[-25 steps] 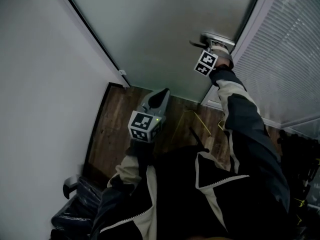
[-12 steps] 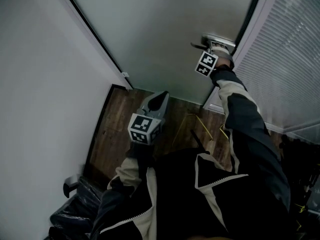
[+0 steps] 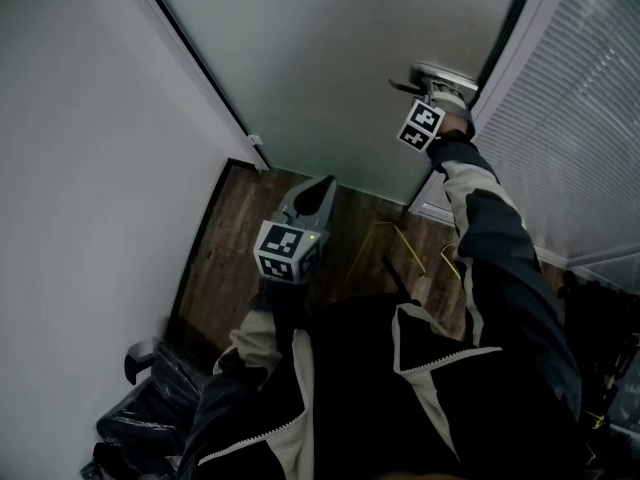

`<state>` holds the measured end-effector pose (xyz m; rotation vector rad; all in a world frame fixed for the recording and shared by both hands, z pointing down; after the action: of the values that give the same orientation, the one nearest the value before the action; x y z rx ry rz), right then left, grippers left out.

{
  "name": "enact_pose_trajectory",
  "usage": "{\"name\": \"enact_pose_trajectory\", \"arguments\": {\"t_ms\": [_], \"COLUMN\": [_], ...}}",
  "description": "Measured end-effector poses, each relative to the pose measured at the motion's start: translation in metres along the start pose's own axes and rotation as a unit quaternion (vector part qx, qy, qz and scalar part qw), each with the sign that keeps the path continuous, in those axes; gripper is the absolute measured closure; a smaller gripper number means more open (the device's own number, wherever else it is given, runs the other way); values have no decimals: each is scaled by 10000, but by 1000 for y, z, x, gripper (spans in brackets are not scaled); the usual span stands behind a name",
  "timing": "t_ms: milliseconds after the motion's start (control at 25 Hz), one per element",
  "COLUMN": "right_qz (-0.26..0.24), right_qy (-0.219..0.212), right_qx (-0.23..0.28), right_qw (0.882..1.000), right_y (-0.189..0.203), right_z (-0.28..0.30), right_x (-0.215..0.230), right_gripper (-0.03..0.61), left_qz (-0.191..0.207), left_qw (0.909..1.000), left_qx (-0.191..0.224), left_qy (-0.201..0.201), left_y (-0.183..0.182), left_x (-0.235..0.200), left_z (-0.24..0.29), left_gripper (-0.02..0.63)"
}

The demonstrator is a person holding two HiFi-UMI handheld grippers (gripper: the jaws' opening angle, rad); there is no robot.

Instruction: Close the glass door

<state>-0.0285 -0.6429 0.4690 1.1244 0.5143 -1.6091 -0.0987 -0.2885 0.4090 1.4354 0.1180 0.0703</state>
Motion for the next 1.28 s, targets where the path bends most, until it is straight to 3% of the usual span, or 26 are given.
{"name": "enact_pose_trajectory", "arguments": {"t_ms": [160, 240, 440, 520, 600, 680, 920, 1280], "right_qz": [903, 1710, 3602, 4117, 4545, 4758, 4877, 4974], "right_qy": [-143, -247, -650, -701, -789, -768, -605, -733], "right_qx": [386, 795, 1728, 1874, 2017, 2145, 2319, 2422], "right_qw": [9951, 9818, 9144, 8891, 8640, 8496, 8394, 8298], "right_y": [-1, -7, -15, -12, -10, -10, -2, -7], "right_z": [-29, -61, -142, -164, -180, -195, -234, -231], "right_x": [-8, -5, -7, -12, -17, -19, -18, -14], "right_gripper": [370, 378, 451, 531, 564, 574, 575, 577], "left_qz": [-99, -138, -202, -212, -192, -140, -54, -38], "left_qw": [9999, 9999, 9992, 9989, 9987, 9986, 9984, 9987], "left_qx": [42, 86, 329, 389, 428, 454, 435, 445], "left_qy": [23, 28, 100, 179, 223, 233, 360, 234], "left_y": [-2, -9, -27, -33, -39, -44, -39, -42], "left_x": [-6, -8, -12, -10, -9, -5, 16, 11], "left_z": [6, 10, 32, 45, 58, 69, 89, 92], "left_gripper": [611, 611, 611, 611, 611, 611, 611, 611]}}
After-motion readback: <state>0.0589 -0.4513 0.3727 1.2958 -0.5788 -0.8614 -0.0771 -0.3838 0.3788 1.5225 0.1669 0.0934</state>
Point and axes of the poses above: the fingertips, and each gripper's own axes: z forward along the fingers, x to its right, y out of its underside, the point moved 7 cm from there along -z, backward along the fingers, and after that the axes turned 3 degrees about z, right-handed, at the moved point
